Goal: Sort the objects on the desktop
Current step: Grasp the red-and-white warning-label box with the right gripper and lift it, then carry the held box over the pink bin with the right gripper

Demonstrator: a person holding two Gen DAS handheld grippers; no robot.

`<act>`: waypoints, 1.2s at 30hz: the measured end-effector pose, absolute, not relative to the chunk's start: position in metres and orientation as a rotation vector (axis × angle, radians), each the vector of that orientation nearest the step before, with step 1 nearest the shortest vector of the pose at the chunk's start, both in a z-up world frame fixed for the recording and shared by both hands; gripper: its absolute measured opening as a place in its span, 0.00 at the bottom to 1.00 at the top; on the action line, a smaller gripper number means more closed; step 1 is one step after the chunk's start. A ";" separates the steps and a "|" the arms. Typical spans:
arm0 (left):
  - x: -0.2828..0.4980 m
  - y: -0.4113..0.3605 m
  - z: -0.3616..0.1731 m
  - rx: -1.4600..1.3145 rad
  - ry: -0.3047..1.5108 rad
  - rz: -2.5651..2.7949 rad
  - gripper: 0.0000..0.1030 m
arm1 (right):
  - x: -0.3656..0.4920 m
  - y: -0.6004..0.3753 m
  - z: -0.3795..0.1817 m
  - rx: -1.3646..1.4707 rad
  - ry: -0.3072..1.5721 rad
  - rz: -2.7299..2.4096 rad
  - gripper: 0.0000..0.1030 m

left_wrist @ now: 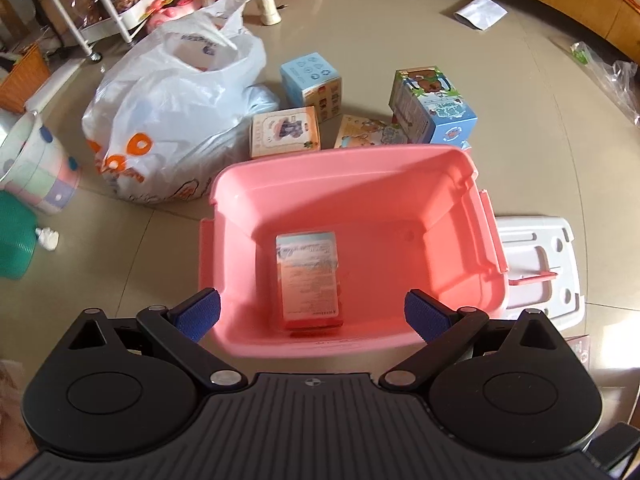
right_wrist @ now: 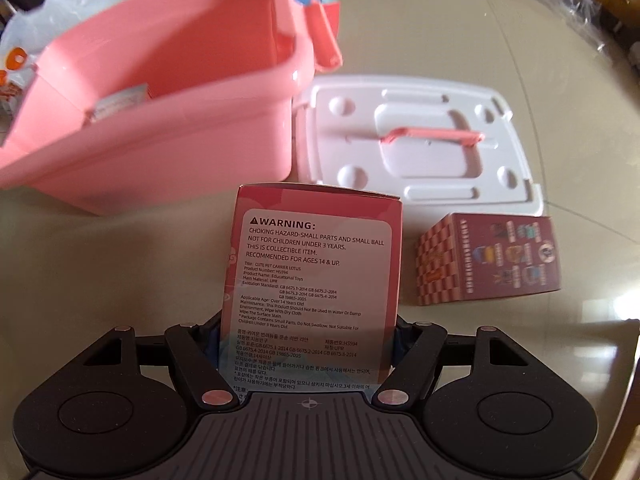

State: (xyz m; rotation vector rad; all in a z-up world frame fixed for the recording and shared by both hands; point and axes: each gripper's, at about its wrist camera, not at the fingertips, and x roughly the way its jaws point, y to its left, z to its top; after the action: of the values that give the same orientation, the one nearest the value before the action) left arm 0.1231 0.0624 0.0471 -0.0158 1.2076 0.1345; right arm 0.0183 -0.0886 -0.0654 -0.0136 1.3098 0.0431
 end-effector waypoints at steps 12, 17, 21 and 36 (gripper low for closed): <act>0.094 0.080 0.078 -0.042 1.114 0.224 0.98 | 0.016 -0.091 0.026 0.002 1.123 0.130 0.66; 0.097 0.092 0.080 -0.096 1.110 0.267 0.98 | 0.032 -0.089 0.066 -0.001 1.042 0.147 0.66; 0.101 0.097 0.081 -0.099 1.097 0.306 0.98 | 0.056 -0.090 0.083 0.022 1.013 0.146 0.66; 0.125 0.108 0.057 -0.175 1.159 0.373 0.98 | 0.154 -0.042 0.065 -0.032 1.044 0.209 0.66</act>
State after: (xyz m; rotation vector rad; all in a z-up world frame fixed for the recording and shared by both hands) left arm 0.1248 0.1079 0.0568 -0.1749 1.1586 0.3725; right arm 0.1540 -0.0419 0.0651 -0.0321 1.0440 0.2087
